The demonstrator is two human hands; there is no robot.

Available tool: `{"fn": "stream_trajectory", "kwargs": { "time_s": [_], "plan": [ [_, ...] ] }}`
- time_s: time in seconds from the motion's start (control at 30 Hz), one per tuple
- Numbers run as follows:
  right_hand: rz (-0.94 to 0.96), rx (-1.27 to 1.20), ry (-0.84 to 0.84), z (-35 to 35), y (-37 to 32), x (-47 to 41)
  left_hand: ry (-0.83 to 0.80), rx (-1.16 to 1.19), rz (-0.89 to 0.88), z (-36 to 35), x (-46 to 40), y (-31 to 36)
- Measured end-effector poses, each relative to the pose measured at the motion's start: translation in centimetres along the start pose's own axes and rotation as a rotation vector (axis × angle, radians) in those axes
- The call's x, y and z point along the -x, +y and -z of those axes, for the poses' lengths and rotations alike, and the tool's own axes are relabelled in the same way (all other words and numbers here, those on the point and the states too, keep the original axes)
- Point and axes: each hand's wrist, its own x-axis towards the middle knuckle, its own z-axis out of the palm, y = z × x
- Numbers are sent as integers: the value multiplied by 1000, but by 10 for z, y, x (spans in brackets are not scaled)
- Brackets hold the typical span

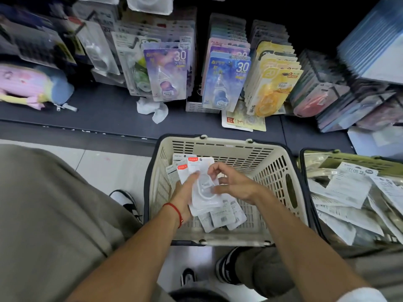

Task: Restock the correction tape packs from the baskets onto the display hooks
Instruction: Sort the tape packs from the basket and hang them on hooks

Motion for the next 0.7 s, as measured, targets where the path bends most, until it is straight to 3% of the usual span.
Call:
{"fn": "stream_trajectory", "kwargs": {
  "time_s": [0.07, 0.17, 0.2, 0.23, 0.3, 0.37, 0.53, 0.7],
  "plan": [
    [8, 24, 62, -4, 6, -11, 39, -81, -95, 9, -3, -2],
    [-80, 76, 526, 4, 34, -23, 126, -149, -114, 22, -7, -2],
    [-176, 164, 609, 9, 49, -25, 140, -145, -115, 25, -8, -2],
    [-307, 306, 580, 12, 63, -26, 142, -134, -119, 28, -9, -2],
    [-575, 536, 356, 8, 92, -26, 138, -131, -127, 32, -9, -1],
    [-666, 555, 243, -7, 109, -29, 129, -161, -127, 35, -7, -2],
    [-572, 580, 260, -23, 124, -43, 97, -202, -103, 41, -8, -4],
    [-429, 200, 402, 1, 108, -33, 201, -295, -183, 35, -8, -1]
  ]
}}
